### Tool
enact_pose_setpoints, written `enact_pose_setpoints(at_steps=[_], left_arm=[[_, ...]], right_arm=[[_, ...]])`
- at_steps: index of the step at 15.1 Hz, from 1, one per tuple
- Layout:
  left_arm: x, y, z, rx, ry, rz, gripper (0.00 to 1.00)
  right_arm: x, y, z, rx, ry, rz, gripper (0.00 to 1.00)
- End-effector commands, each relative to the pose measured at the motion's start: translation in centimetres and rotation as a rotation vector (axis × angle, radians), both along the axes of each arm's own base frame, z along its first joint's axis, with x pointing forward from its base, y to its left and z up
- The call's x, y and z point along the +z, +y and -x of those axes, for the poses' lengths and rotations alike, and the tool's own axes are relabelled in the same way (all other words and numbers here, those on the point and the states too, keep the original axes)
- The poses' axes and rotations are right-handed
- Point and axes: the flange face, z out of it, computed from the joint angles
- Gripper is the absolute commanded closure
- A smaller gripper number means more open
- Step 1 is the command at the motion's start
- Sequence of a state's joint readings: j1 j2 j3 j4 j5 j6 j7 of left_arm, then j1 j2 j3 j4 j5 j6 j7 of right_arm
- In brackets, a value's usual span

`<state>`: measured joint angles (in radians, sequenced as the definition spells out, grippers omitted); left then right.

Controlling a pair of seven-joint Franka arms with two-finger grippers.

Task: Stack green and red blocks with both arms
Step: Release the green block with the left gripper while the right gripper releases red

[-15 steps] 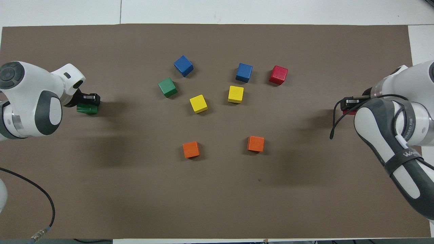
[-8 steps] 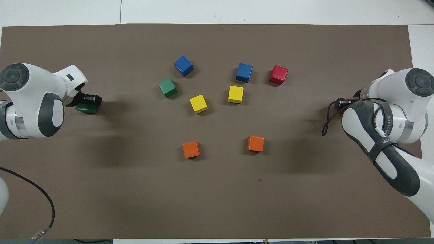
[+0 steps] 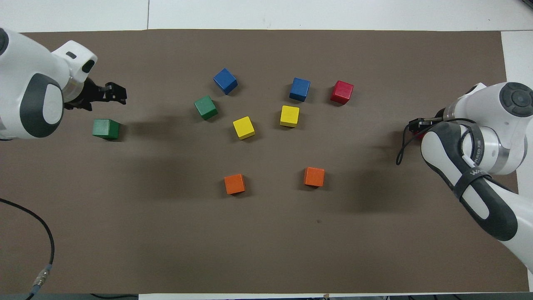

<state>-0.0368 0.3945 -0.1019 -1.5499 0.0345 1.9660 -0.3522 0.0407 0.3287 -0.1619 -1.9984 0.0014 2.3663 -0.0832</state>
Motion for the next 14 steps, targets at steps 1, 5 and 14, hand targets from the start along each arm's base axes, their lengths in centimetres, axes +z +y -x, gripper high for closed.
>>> enact_pose_setpoints(at_steps=[1, 5, 14], left_arm=[[-0.5, -7.8, -1.6, 0.199, 0.017, 0.019, 0.00], [-4.0, -16.1, -1.1, 0.285, -0.103, -0.039, 0.00], [-9.3, -17.2, 0.7, 0.291, -0.141, -0.020, 0.00]], right_arm=[[3.1, -0.6, -1.1, 0.063, 0.040, 0.042, 0.00], [11.3, 3.8, -5.4, 0.055, 0.096, 0.064, 0.00], [11.0, 20.3, -11.6, -0.216, -0.009, -0.074, 0.00]])
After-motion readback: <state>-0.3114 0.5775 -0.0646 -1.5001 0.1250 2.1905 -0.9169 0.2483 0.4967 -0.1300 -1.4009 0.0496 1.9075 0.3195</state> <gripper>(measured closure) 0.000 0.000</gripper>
